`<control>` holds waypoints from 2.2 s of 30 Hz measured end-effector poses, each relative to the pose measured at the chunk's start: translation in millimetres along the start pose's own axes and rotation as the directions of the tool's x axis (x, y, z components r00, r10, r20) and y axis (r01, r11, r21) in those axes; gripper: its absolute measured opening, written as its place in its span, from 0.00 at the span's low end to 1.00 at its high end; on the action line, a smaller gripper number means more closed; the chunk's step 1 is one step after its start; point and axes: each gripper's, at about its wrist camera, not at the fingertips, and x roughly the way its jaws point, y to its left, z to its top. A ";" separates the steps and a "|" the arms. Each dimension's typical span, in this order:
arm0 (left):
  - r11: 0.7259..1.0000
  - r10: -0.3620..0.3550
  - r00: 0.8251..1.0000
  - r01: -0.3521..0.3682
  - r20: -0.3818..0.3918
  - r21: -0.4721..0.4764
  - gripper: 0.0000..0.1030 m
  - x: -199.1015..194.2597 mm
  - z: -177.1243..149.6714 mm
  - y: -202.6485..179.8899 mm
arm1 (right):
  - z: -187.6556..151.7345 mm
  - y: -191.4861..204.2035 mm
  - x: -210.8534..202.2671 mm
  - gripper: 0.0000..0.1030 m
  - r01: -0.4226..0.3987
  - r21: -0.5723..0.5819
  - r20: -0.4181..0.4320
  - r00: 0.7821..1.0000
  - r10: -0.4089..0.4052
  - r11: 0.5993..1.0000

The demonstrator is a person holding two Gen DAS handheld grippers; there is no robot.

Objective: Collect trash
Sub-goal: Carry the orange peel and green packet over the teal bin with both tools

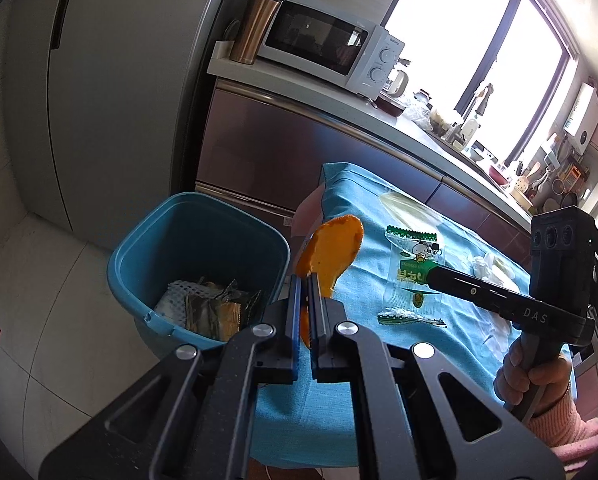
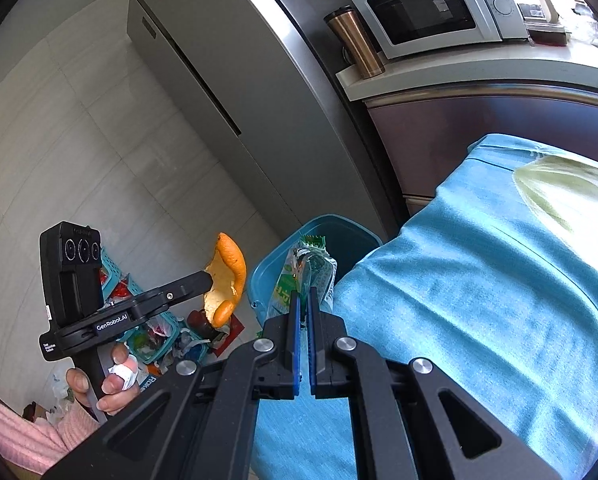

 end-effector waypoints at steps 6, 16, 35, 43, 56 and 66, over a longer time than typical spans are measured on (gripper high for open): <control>1.000 0.011 1.000 -0.011 0.006 -0.014 0.04 -0.3 -0.1 3.6 | 0.4 1.9 8.9 0.02 -0.015 -0.006 -0.012 1.000 0.015 1.000; 0.999 0.037 0.999 -0.037 0.013 -0.029 0.04 -0.3 0.8 5.9 | 3.8 2.9 24.3 0.02 -0.036 -0.012 -0.032 0.999 0.036 0.999; 0.996 0.079 0.996 -0.078 0.030 -0.031 0.04 -3.8 2.3 18.7 | 13.3 8.7 50.3 0.02 -0.058 -0.030 -0.061 0.997 0.056 0.998; 0.995 0.090 0.996 -0.089 0.026 -0.036 0.04 0.2 4.5 21.4 | 14.7 9.3 51.7 0.02 -0.053 -0.030 -0.066 0.997 0.051 0.998; 0.993 0.112 0.994 -0.111 0.018 -0.047 0.04 10.2 10.6 27.4 | 16.8 11.7 58.2 0.02 -0.049 -0.030 -0.077 0.996 0.047 0.998; 0.990 0.131 0.991 -0.130 0.008 -0.061 0.04 22.2 12.1 35.2 | 15.9 13.8 68.8 0.02 -0.032 -0.027 -0.099 0.995 0.029 0.999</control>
